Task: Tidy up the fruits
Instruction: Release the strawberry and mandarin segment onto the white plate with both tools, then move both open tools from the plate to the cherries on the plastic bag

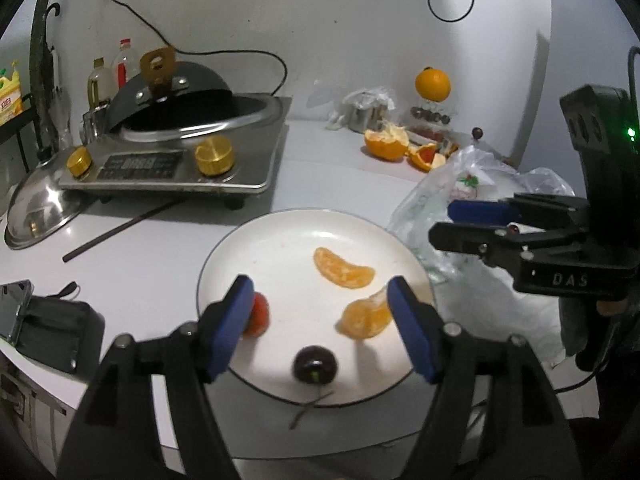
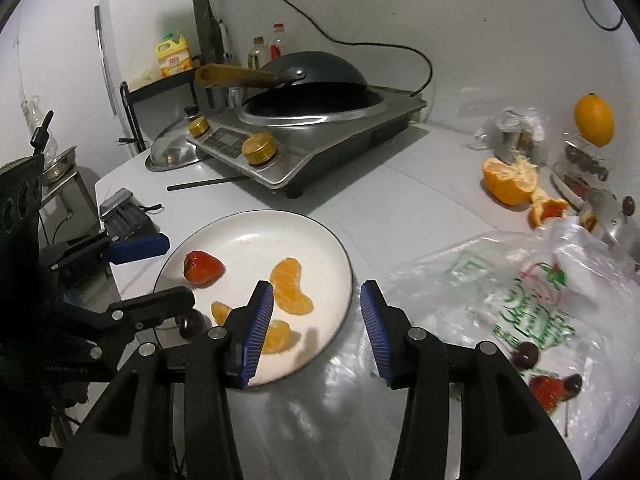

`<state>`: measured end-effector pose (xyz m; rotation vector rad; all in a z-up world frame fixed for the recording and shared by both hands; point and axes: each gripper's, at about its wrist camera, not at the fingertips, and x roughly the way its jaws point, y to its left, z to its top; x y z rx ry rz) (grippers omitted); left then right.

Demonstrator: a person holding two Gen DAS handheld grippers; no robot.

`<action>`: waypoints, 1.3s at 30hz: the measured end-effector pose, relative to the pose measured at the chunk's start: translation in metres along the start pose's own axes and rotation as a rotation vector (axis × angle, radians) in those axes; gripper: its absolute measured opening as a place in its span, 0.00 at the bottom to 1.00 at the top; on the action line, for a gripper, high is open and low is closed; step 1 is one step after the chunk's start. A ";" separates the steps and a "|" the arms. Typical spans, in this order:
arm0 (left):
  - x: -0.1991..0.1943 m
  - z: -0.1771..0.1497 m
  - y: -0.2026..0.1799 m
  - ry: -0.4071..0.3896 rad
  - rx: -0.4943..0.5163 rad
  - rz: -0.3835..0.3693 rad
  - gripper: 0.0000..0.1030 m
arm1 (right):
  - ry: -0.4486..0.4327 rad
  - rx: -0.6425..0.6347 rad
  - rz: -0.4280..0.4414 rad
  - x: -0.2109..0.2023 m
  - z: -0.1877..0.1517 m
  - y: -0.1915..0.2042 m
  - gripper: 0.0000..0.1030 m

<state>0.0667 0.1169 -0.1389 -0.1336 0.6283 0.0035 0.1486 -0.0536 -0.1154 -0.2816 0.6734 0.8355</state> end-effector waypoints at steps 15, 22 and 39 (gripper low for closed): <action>0.003 0.007 -0.058 0.004 0.062 -0.008 0.69 | -0.041 0.035 -0.042 -0.050 -0.037 -0.041 0.46; 0.011 0.007 -0.087 0.020 0.085 -0.023 0.69 | -0.026 0.063 -0.079 -0.058 -0.058 -0.073 0.46; 0.029 0.015 -0.125 0.043 0.136 -0.056 0.69 | 0.086 0.003 -0.143 -0.018 -0.080 -0.100 0.45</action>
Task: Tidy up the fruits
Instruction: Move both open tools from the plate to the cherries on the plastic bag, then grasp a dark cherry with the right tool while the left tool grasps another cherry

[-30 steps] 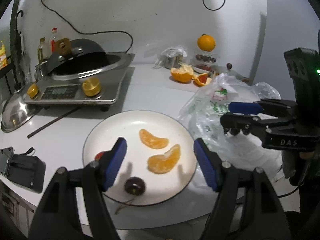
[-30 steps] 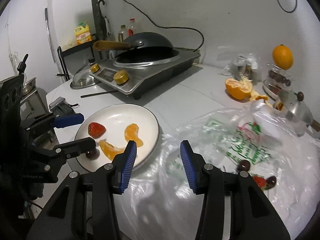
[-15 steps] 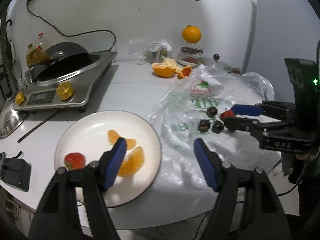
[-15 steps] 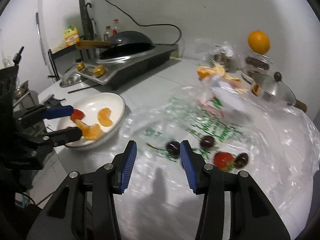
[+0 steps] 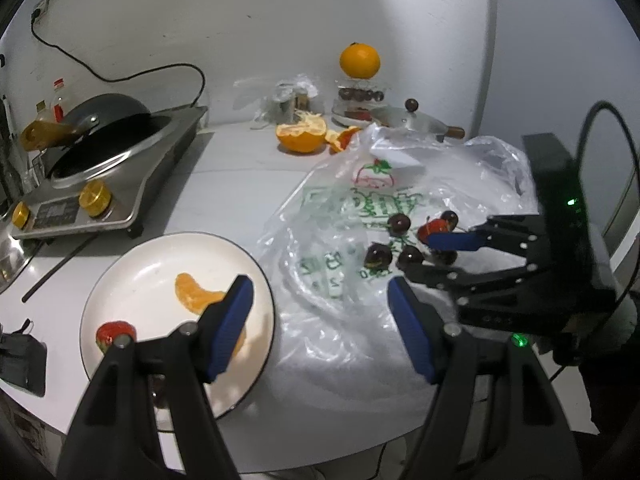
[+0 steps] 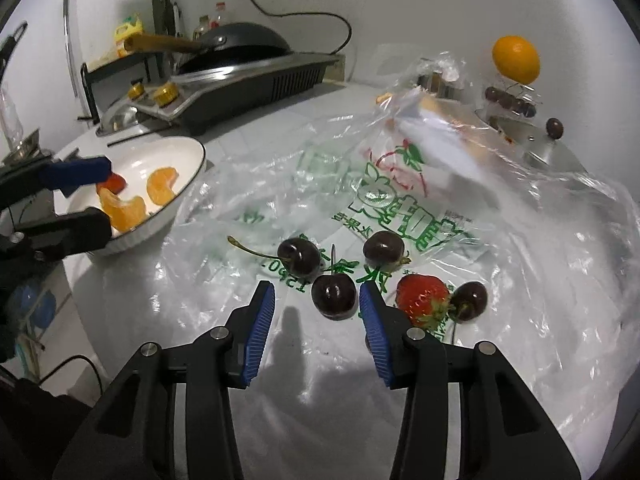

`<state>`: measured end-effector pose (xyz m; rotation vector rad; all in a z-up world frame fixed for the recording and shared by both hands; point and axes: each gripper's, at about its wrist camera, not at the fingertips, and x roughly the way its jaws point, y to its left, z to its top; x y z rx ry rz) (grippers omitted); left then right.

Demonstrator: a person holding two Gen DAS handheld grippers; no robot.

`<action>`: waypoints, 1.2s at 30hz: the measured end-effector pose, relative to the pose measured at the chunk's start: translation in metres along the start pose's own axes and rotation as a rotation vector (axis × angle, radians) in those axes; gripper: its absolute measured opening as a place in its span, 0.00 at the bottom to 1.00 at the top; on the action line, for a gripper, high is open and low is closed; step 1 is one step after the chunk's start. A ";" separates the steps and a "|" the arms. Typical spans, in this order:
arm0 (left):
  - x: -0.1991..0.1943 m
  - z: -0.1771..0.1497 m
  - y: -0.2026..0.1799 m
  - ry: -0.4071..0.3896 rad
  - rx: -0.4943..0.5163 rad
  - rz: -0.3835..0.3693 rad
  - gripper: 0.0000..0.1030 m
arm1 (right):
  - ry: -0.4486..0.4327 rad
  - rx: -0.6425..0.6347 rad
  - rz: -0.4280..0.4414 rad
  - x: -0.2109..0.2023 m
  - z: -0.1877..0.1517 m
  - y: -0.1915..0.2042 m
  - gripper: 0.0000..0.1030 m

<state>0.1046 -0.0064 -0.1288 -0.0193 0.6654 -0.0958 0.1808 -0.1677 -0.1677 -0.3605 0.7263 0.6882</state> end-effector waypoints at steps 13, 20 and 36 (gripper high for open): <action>0.010 0.004 -0.005 0.014 0.024 -0.015 0.69 | 0.060 -0.064 -0.025 0.026 0.005 0.004 0.27; 0.014 0.008 -0.016 0.019 0.057 -0.023 0.69 | 0.038 -0.080 -0.017 0.019 0.003 0.003 0.27; 0.041 0.019 -0.070 -0.002 0.230 -0.073 0.68 | -0.121 0.047 0.053 -0.044 0.006 -0.039 0.27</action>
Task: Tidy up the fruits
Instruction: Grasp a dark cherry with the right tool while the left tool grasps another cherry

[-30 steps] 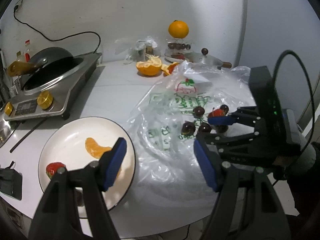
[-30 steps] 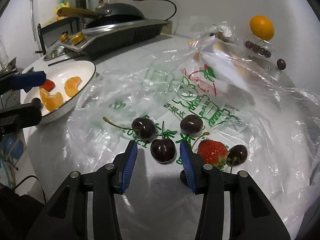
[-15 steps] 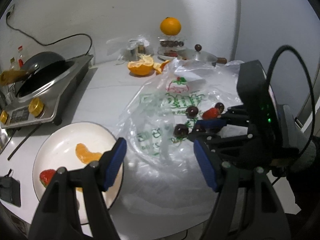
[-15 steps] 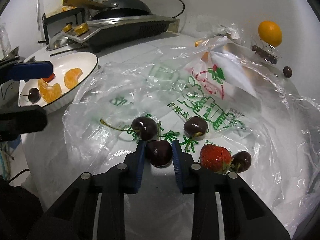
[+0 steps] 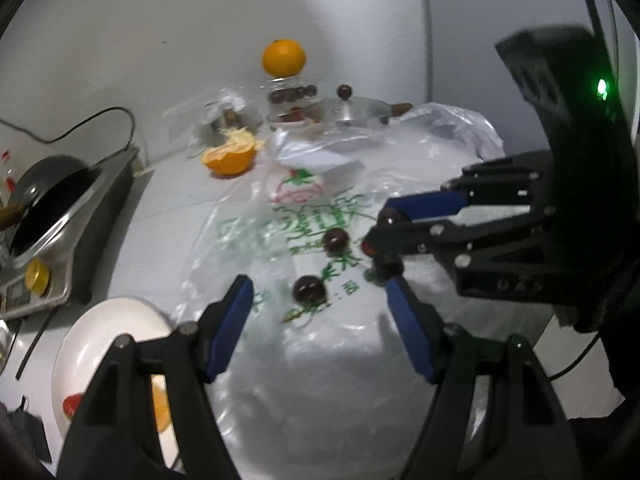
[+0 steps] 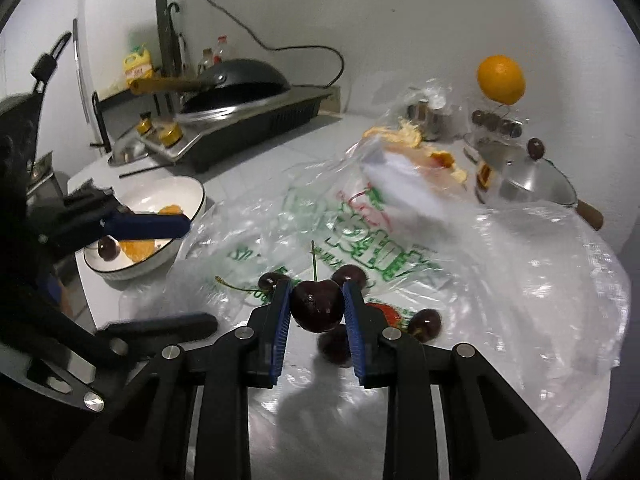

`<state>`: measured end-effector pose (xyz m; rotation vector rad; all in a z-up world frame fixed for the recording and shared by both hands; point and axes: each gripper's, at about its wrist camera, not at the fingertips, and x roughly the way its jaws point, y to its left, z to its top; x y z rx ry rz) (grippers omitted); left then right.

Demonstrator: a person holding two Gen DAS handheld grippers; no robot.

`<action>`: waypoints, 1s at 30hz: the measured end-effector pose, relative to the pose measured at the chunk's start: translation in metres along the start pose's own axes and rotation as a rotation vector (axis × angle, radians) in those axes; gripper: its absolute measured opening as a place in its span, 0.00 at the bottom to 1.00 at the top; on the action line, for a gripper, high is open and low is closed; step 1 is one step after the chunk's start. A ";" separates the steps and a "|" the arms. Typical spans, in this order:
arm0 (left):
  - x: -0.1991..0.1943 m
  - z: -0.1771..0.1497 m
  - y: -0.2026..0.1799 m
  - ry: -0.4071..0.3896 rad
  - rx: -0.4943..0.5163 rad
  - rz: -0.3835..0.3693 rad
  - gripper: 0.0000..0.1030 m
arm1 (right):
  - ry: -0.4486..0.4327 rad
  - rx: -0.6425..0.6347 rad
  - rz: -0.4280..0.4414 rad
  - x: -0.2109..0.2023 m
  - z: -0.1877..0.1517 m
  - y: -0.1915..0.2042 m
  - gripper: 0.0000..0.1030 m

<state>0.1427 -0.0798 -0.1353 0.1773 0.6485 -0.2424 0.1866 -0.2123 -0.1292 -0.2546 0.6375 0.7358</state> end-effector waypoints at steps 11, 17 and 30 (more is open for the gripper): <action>0.051 0.007 -0.001 0.071 -0.005 -0.019 0.68 | -0.028 0.061 -0.011 -0.010 -0.008 -0.029 0.27; 0.071 0.003 0.002 0.111 -0.014 -0.026 0.56 | -0.028 0.077 -0.014 -0.007 -0.011 -0.040 0.27; 0.087 0.001 0.013 0.160 -0.019 -0.005 0.43 | -0.028 0.078 -0.010 -0.005 -0.011 -0.042 0.27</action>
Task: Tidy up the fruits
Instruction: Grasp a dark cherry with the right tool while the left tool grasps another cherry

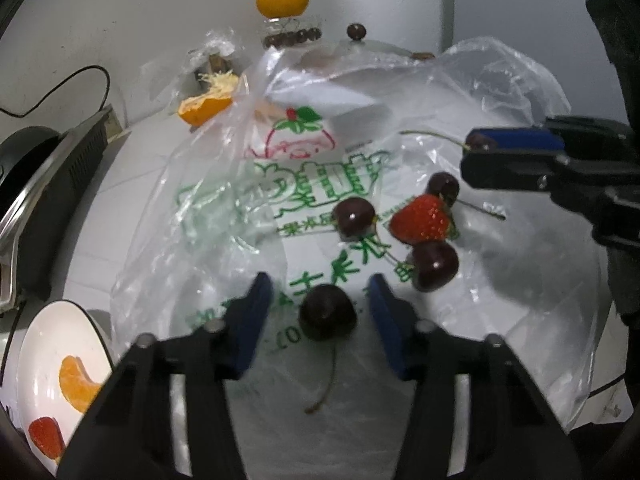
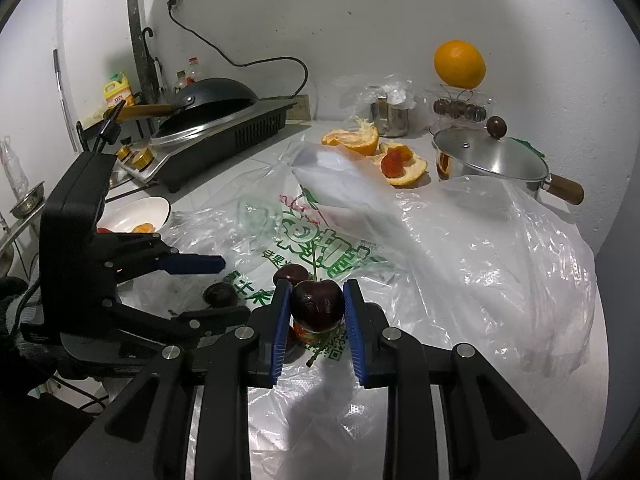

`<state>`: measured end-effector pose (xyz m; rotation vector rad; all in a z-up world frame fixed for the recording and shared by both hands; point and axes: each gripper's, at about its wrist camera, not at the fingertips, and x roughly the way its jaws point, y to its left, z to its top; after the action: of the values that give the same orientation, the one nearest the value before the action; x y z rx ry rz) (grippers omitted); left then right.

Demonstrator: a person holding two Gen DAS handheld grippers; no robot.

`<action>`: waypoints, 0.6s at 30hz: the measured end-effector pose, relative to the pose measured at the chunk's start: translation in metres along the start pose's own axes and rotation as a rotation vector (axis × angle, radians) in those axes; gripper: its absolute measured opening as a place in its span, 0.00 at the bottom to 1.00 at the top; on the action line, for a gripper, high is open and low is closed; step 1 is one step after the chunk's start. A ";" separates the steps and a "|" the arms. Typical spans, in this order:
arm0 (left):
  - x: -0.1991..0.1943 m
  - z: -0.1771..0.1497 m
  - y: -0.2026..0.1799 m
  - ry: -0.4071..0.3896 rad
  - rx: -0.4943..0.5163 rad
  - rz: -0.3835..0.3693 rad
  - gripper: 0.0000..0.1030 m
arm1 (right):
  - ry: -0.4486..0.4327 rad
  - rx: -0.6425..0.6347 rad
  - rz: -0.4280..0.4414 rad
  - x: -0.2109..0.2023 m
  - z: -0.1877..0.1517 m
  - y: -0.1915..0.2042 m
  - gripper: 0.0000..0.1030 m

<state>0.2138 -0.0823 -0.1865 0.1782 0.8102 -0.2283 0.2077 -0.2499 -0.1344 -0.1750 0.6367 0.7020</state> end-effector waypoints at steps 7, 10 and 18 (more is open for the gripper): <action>-0.001 -0.001 -0.001 0.014 0.030 -0.002 0.30 | 0.000 0.000 -0.010 0.000 0.001 0.003 0.27; -0.007 -0.003 -0.001 0.006 0.037 -0.006 0.28 | -0.001 -0.003 -0.014 -0.002 0.001 0.006 0.27; -0.031 -0.011 -0.007 -0.032 0.050 -0.034 0.28 | -0.007 -0.024 -0.020 -0.009 0.004 0.020 0.27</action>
<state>0.1836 -0.0826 -0.1719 0.2078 0.7770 -0.2832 0.1911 -0.2387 -0.1248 -0.2005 0.6192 0.6904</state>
